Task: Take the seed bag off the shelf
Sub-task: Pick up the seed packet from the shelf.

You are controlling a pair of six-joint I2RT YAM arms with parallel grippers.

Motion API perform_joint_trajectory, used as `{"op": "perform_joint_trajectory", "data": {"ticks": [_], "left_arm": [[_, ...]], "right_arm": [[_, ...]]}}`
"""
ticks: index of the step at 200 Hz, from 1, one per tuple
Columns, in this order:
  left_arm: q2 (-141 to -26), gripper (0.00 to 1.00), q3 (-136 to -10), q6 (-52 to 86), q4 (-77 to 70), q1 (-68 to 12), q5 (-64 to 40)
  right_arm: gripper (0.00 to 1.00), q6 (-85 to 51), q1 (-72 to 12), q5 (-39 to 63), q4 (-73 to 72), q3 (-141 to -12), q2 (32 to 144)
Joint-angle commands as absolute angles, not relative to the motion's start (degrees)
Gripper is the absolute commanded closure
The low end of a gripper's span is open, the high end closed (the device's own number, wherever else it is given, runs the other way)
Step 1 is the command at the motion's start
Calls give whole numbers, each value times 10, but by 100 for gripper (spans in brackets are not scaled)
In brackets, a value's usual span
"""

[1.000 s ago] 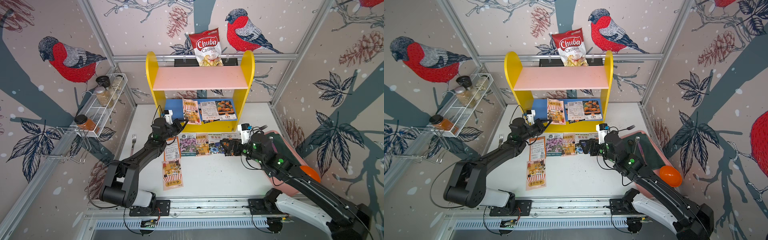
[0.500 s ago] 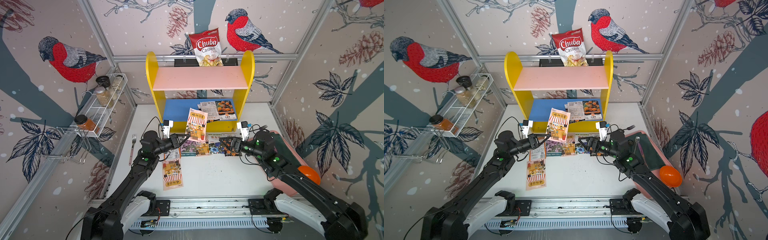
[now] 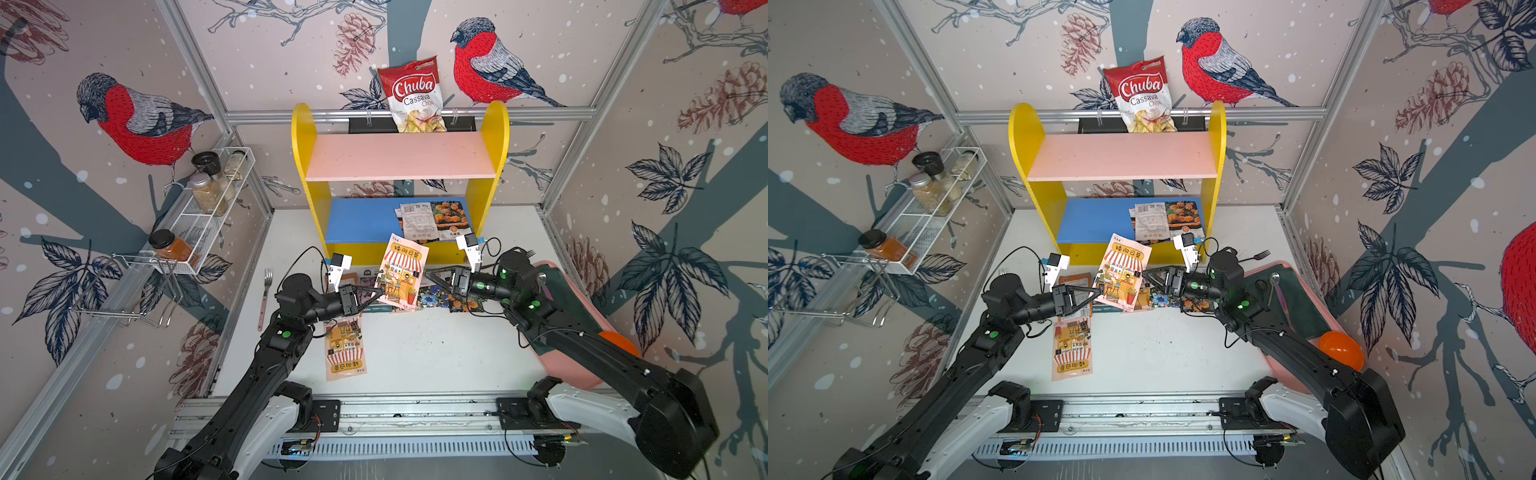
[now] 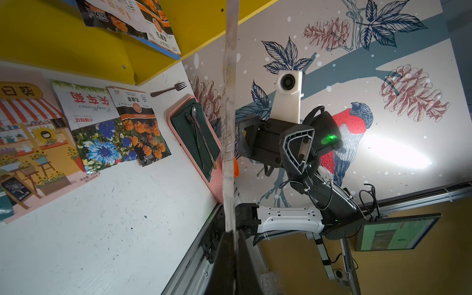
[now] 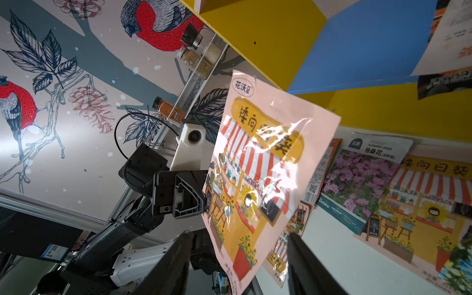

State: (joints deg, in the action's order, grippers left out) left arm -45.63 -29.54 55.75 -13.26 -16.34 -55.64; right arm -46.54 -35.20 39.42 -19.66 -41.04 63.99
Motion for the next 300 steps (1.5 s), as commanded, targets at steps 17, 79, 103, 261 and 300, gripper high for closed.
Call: {"op": "perform_joint_trajectory", "data": {"ticks": [17, 79, 103, 261, 300], "left_arm": [[-445, 100, -302, 578, -160, -167, -570], [-439, 100, -296, 592, -173, -176, -564], [-432, 100, -296, 599, -179, -178, -562], [-428, 76, -291, 580, -159, -181, -546], [-426, 36, -318, 542, -95, -182, -541]], "right_arm": [[41, -468, -360, 398, -228, -417, 651], [50, -484, -376, 399, -257, -422, 666], [54, -488, -381, 398, -267, -422, 674], [100, -495, -382, 392, -266, -429, 664], [100, -488, -378, 379, -252, -429, 656]]}}
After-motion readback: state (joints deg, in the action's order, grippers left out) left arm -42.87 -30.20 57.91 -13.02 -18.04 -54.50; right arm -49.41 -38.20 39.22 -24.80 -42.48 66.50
